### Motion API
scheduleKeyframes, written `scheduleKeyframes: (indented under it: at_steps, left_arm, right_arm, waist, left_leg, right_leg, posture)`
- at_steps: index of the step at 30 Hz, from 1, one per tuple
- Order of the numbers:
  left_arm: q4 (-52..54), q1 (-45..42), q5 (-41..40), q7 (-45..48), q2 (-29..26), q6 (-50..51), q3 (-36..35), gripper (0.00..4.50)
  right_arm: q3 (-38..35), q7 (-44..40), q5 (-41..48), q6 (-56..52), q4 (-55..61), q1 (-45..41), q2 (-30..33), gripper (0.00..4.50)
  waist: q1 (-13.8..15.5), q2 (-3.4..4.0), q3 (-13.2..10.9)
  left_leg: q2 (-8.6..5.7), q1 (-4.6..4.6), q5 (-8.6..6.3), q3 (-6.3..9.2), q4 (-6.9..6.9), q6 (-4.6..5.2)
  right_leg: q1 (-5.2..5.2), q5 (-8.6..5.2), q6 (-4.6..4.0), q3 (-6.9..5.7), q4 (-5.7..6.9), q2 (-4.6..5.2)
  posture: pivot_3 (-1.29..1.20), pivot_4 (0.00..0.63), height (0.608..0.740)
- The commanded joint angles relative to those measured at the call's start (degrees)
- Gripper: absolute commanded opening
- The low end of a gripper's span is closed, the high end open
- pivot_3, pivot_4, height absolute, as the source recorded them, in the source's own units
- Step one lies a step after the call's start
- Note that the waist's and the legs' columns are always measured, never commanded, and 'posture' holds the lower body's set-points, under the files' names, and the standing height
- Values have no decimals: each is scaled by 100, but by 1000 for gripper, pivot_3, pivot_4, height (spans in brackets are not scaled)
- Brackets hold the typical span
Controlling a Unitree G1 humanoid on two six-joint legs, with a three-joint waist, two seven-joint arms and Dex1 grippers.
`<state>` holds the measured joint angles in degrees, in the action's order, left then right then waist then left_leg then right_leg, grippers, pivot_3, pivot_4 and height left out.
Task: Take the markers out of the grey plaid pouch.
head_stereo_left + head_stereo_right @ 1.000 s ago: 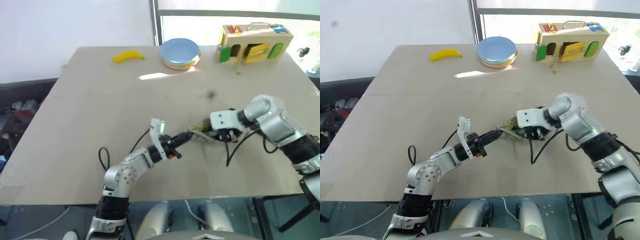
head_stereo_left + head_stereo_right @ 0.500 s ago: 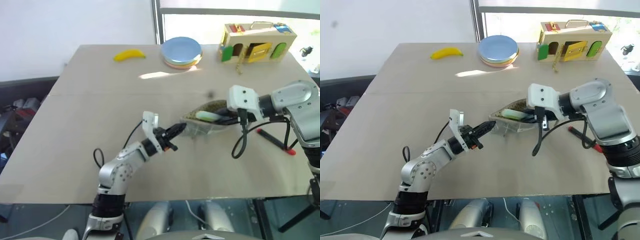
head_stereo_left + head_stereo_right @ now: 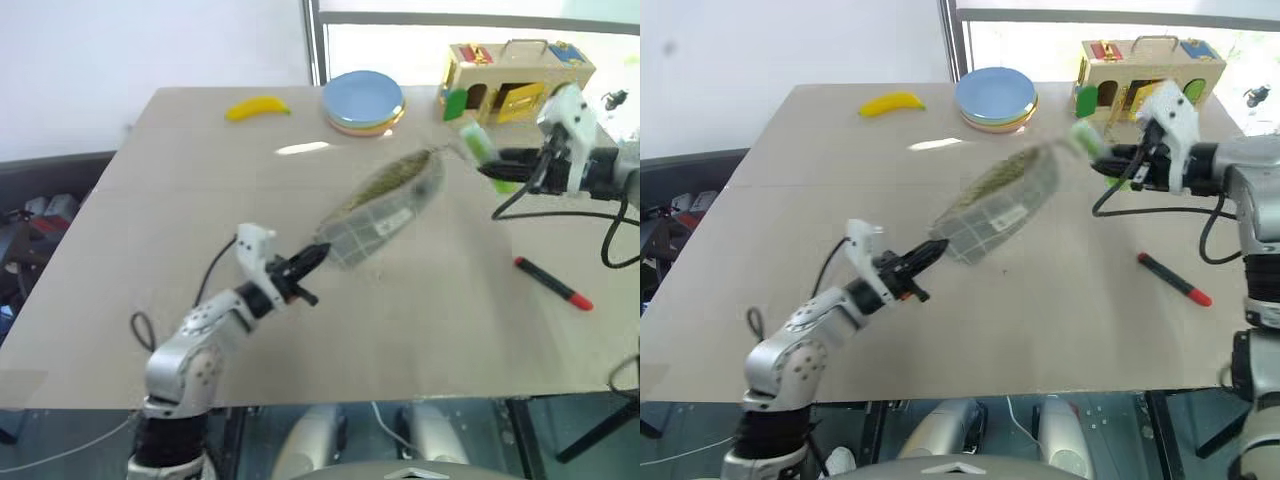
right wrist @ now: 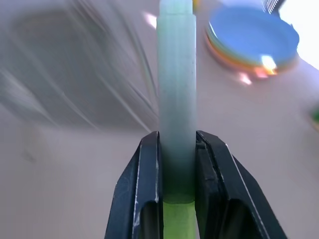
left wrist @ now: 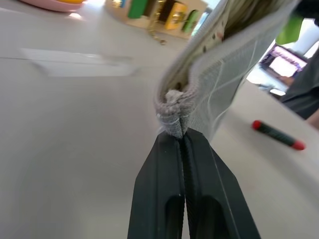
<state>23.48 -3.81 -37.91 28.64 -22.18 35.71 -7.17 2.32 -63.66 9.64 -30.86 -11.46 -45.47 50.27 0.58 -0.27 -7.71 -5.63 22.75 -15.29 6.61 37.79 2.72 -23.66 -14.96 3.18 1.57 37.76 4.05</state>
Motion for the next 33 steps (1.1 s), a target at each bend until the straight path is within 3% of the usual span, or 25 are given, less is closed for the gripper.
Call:
scheduleKeyframes:
  at_steps: [1, 9, 11, 15, 19, 24, 32, 33]
  left_arm:
    - [295, 113, 48, 20, -244, -200, -396, 0]
    - [353, 6, 477, -258, -529, -577, -747, 0]
    - [356, -46, 601, -361, -546, -702, -804, 0]
    - [397, -131, 851, -436, -624, -915, -804, 0]
    - [493, -179, 1229, -438, -805, -1088, -676, 0]
    - [500, -205, 2098, -413, -1308, -1561, -625, 0]
    - [-1330, -205, 4785, -753, -2690, -4415, -248, 0]
    - [-1604, -245, 5133, -910, -2841, -4804, -170, 627]
  right_arm:
    - [554, 365, -970, 1045, -810, 4, 193, 279]
    - [1289, 1505, -2299, 3098, -2995, -322, -92, 279]
    - [1328, 1396, -2357, 3440, -3229, -316, -122, 1304]
    - [1131, 1083, -2191, 3398, -3175, -283, -129, 2884]
    - [656, 581, -1633, 3015, -2524, -46, 28, 2884]
    - [-280, -29, -326, 1712, -1185, 522, 91, 2884]
    - [-1336, 150, 921, 44, 853, 2495, 20, 2884]
    - [-1417, 250, 1008, -88, 1015, 2689, -24, 2908]
  waist:
    - [3, 4, -3]
    - [5, 8, -6]
    - [3, 8, -7]
    - [3, 9, -7]
    - [4, 10, -8]
    - [23, 10, -10]
    - [34, 19, -12]
    - [27, 25, -16]
  left_leg:
    - [0, 0, 0, -2, -2, 0]
    - [0, 0, 1, -9, -2, 0]
    - [0, 0, 1, -10, -2, -1]
    - [0, 0, 1, -10, -3, -1]
    - [0, 0, 1, -8, -3, -1]
    - [1, 5, 0, -3, -4, 0]
    - [0, 0, 0, -2, -28, 0]
    - [0, 0, 0, -3, -28, 0]
  right_leg:
    - [-1, 0, 0, 3, -1, 1]
    - [-3, 0, 0, 6, -2, -1]
    - [-3, 0, 0, 8, -2, -2]
    - [-3, 0, 0, 7, -3, -2]
    - [-2, 0, 0, 6, -3, -3]
    - [-1, 0, 0, 4, -7, -2]
    - [-3, 0, 0, 5, -12, 2]
    - [-3, 0, 0, 5, -12, 3]
  posture:
    - [0, 150, 740]
    - [0, 150, 740]
    - [0, 150, 740]
    - [0, 150, 740]
    - [0, 150, 740]
    - [0, 150, 740]
    - [0, 150, 740]
    - [0, 150, 740]
